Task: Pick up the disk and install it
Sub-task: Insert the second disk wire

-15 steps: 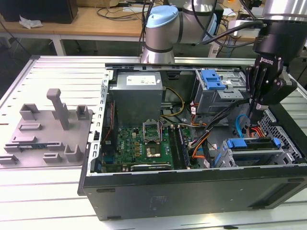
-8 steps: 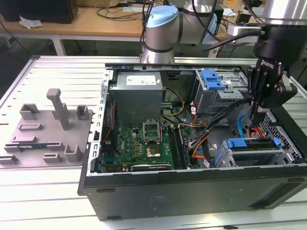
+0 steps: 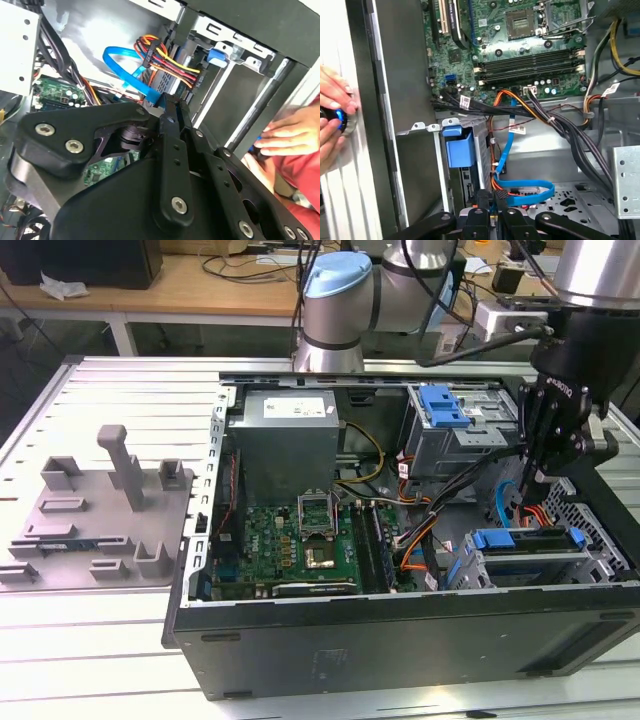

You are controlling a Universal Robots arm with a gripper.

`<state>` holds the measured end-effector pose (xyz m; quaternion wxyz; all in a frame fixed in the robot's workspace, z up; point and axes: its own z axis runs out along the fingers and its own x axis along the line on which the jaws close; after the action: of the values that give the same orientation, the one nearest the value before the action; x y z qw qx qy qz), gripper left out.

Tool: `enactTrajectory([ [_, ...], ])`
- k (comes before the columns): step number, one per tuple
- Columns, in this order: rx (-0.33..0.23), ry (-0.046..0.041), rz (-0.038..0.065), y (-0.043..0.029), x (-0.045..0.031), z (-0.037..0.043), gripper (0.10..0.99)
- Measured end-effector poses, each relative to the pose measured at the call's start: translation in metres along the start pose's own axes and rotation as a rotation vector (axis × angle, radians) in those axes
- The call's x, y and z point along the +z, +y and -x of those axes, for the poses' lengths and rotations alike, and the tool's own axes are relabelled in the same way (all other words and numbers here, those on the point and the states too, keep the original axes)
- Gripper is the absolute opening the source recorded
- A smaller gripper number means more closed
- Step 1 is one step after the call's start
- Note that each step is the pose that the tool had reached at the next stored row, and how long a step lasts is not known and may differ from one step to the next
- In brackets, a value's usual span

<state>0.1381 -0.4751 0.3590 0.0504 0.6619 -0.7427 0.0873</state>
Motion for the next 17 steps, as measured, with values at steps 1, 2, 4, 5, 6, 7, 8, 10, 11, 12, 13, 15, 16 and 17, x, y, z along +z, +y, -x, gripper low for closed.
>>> enactTrajectory([
  [1, 0.0, -0.0112, 0.001, -0.0002, 0.0006, -0.003, 0.161],
  [2, 0.0, -0.0172, 0.002, -0.0002, 0.0009, -0.0048, 0.161],
  [4, -0.004, -0.0378, 0.003, -0.0006, 0.0021, -0.0108, 0.161],
  [5, -0.008, -0.0482, 0.002, -0.0007, 0.0026, -0.0134, 0.161],
  [6, -0.01, -0.0552, 0.001, -0.0008, 0.0029, -0.0146, 0.161],
  [7, -0.011, -0.0613, 0.0, -0.0009, 0.003, -0.0154, 0.161],
  [8, -0.018, -0.0785, 0.0, -0.0009, 0.0032, -0.0162, 0.161],
  [10, -0.038, -0.096, -0.002, -0.0007, 0.0033, -0.0165, 0.161],
  [11, -0.044, -0.1005, -0.002, -0.0006, 0.0033, -0.0167, 0.161],
  [12, -0.056, -0.1081, -0.003, -0.0001, 0.0034, -0.0176, 0.161],
  [13, -0.059, -0.112, -0.004, 0.0003, 0.0039, -0.0199, 0.161],
  [15, -0.061, -0.1199, -0.004, 0.0002, 0.0047, -0.0241, 0.161],
  [16, -0.06, -0.1247, -0.004, 0.0, 0.0051, -0.026, 0.161],
  [17, -0.06, -0.1316, -0.004, -0.0002, 0.0055, -0.0281, 0.161],
])
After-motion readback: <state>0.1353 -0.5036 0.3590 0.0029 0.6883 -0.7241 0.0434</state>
